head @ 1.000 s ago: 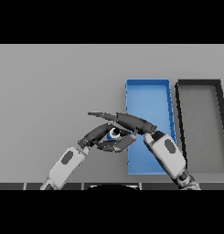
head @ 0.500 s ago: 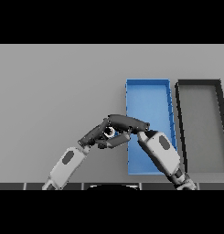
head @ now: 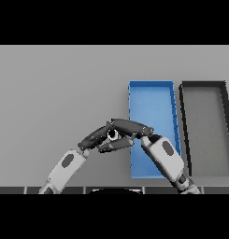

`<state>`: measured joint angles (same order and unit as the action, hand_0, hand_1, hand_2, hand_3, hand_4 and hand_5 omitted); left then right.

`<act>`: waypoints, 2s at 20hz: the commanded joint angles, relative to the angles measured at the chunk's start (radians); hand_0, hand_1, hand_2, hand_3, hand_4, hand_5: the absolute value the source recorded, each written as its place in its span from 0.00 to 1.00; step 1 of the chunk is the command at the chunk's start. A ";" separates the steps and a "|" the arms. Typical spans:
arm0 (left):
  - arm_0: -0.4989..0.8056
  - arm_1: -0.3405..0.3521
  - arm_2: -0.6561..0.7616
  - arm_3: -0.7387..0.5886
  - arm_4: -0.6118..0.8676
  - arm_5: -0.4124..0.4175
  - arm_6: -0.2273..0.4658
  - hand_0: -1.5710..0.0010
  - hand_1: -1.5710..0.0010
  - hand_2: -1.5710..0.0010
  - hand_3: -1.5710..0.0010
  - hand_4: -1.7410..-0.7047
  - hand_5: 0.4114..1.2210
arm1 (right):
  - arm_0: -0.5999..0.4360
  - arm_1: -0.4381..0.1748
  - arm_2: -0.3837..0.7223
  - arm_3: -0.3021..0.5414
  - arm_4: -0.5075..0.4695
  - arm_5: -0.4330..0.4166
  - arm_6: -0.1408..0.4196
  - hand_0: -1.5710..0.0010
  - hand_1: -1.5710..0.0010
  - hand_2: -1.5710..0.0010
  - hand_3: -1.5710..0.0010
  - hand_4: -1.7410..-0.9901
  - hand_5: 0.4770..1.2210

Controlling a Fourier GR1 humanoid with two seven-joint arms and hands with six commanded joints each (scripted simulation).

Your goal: Pick up the blue pipe and place it into the blue bin.

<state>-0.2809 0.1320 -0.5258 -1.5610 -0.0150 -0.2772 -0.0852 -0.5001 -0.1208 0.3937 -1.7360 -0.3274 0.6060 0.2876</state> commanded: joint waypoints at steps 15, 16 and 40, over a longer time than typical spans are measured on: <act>-0.010 0.028 0.001 0.022 -0.070 -0.029 0.094 0.98 0.98 0.98 0.98 0.82 0.22 | 0.011 0.065 -0.042 -0.005 0.058 0.060 -0.031 0.00 0.00 0.00 0.00 0.33 1.00; -0.010 0.030 0.008 0.036 -0.064 -0.032 0.092 0.98 0.98 0.99 0.98 0.82 0.20 | 0.012 0.068 -0.049 -0.010 0.038 0.057 -0.018 0.00 0.00 0.00 0.00 0.34 1.00; 0.041 0.042 -0.003 -0.015 -0.046 -0.039 0.148 1.00 1.00 1.00 1.00 0.80 0.09 | -0.519 -0.250 -0.455 0.358 -0.341 -0.402 0.200 0.00 0.00 0.00 0.00 0.00 0.88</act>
<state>-0.2396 0.1735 -0.5286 -1.5757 -0.0607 -0.3164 0.0637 -1.0175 -0.3713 -0.0615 -1.3767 -0.6669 0.2040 0.4913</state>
